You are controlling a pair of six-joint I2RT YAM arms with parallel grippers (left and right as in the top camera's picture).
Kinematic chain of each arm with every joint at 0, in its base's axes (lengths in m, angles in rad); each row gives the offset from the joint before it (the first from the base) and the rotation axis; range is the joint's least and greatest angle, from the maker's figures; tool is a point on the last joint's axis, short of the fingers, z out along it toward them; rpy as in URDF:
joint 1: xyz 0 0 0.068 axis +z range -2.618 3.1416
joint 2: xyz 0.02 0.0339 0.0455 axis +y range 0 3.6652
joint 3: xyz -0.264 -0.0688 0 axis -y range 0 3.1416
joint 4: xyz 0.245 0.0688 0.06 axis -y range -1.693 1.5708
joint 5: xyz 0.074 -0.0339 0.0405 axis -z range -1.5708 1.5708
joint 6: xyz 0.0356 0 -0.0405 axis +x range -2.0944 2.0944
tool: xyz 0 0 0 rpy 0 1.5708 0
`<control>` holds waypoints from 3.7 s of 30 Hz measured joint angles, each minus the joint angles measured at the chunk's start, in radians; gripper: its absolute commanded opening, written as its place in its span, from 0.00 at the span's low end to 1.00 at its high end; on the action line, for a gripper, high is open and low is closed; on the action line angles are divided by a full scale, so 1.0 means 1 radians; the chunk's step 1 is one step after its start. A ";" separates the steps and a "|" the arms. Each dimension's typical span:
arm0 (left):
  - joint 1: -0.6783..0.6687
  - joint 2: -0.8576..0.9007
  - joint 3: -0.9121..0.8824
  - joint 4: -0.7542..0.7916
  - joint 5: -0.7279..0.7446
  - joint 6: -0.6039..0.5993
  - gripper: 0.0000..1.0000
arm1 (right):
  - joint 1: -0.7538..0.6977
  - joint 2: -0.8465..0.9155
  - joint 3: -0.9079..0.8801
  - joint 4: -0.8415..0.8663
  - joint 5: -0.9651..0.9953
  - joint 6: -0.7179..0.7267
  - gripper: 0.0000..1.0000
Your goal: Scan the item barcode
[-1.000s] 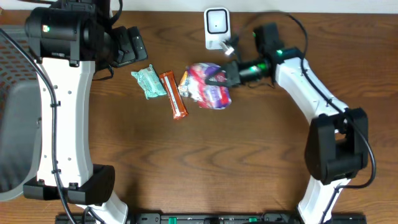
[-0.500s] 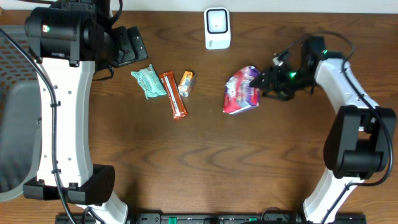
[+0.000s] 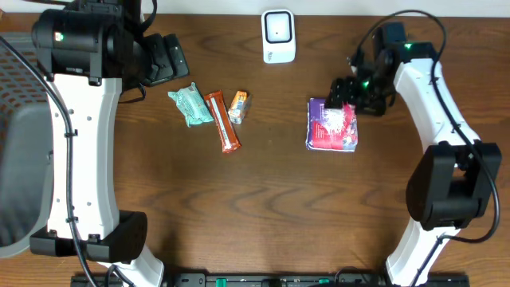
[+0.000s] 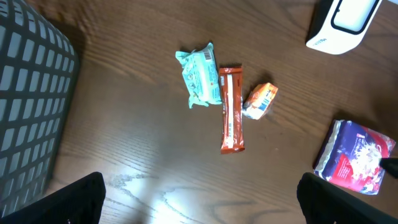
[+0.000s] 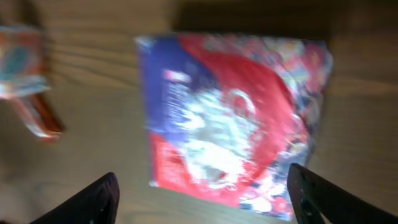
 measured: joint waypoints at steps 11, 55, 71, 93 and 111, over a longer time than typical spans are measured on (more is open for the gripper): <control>0.000 0.000 0.000 0.000 0.000 0.000 0.98 | -0.018 -0.011 -0.333 0.350 -0.032 0.042 0.01; 0.000 0.000 0.000 0.000 0.000 0.000 0.98 | 0.157 0.170 0.087 0.885 -0.015 0.444 0.01; 0.000 0.000 0.000 0.000 0.000 0.000 0.98 | -0.467 0.100 0.230 0.419 0.187 0.272 0.06; 0.000 0.000 0.000 0.000 0.000 0.000 0.98 | -0.557 0.047 0.321 0.282 -0.133 0.172 0.96; 0.000 0.000 0.000 0.000 0.000 0.000 0.98 | 0.285 0.023 0.117 0.339 -0.212 0.077 0.89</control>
